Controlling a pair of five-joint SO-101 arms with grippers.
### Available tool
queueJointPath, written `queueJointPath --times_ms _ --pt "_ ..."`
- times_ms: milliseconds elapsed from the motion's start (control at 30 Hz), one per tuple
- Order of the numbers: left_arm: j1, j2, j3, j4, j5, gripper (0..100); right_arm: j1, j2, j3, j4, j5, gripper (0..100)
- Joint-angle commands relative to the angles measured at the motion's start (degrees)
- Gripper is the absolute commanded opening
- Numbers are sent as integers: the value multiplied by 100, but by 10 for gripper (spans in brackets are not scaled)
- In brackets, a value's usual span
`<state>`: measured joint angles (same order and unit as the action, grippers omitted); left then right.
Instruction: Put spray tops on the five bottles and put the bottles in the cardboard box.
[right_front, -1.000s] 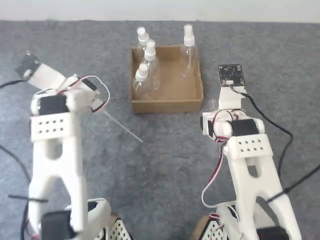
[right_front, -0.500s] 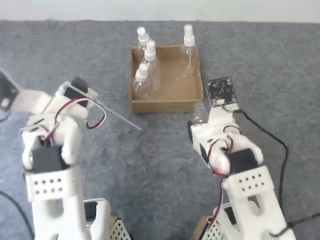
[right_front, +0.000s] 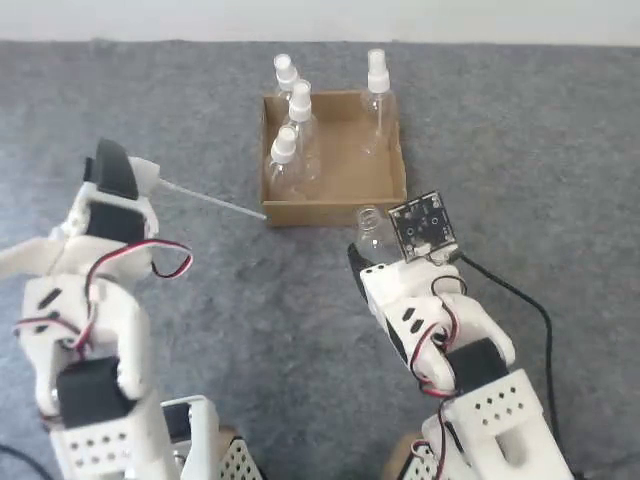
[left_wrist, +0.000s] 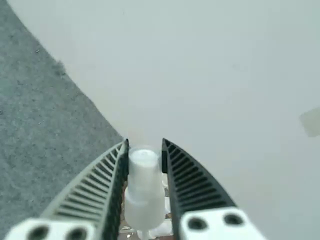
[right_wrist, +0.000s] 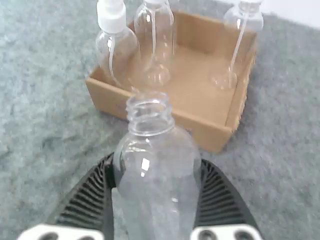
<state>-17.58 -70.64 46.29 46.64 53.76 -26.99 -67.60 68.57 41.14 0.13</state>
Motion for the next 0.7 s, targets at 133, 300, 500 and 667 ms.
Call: queueJointPath --times_ms 133,300,500,667 --pt "-26 -440 189 -176 440 12 -752 -391 686 -1024 721 28" --pt "9 -967 910 -571 624 12 -971 -391 1020 -1455 888 27" --pt "35 -1837 1560 -809 615 12 -1147 -365 1081 -1481 993 27" --pt "369 -2497 1974 -800 554 12 -1218 -347 1081 -1481 1459 27"
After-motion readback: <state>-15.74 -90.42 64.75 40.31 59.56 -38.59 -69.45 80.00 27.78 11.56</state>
